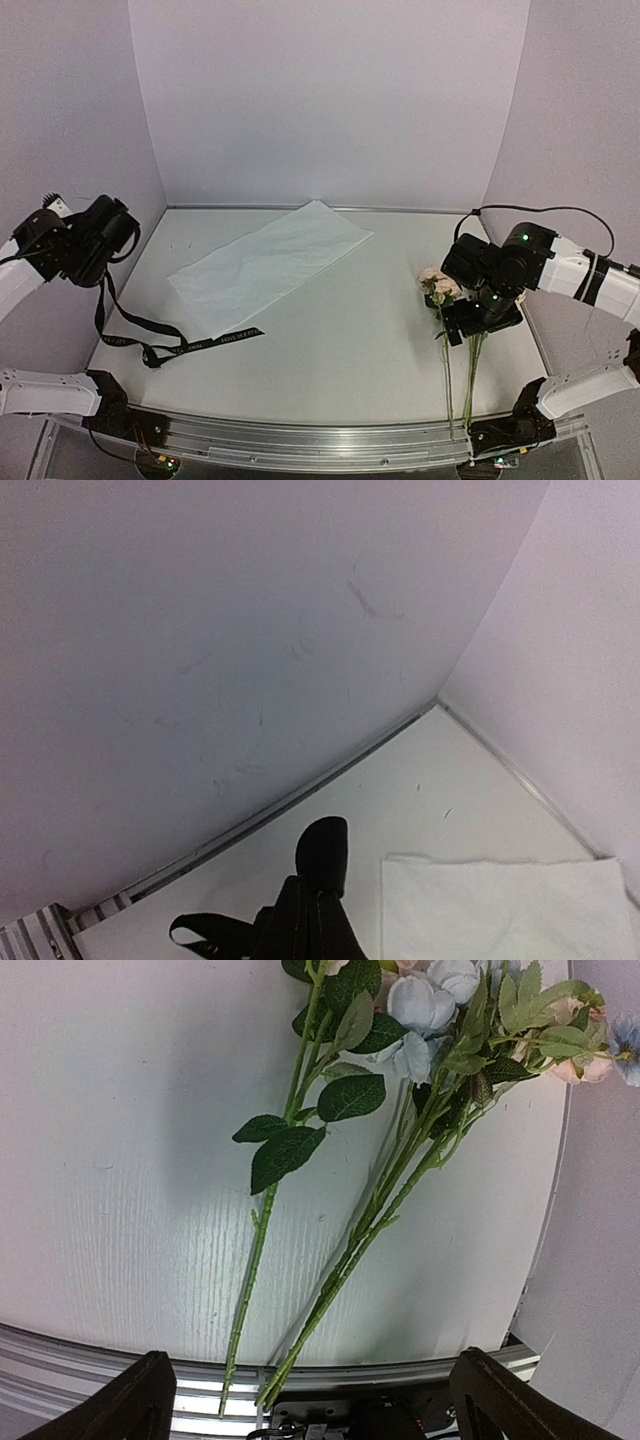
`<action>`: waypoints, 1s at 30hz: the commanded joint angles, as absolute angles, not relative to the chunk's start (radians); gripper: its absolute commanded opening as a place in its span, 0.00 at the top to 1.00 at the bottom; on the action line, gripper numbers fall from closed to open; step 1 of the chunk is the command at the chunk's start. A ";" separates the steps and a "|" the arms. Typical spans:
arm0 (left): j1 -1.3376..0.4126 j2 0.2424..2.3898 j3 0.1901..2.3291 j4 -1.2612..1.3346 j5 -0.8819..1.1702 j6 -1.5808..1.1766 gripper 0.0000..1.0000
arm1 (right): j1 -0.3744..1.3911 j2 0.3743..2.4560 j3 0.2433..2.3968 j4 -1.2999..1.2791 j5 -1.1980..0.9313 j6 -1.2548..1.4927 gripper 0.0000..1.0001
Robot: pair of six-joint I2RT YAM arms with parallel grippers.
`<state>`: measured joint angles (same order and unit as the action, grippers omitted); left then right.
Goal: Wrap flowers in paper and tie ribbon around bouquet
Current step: Move the ribbon to the corner of the board, then pick up the corner of the folded wrapping paper at the center of the board.
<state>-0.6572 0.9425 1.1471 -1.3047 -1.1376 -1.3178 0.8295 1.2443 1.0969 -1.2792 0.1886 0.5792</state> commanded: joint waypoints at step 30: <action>-0.341 1.194 0.652 -0.189 -0.015 -0.973 0.11 | 0.826 1.243 1.068 -1.251 0.183 0.587 0.02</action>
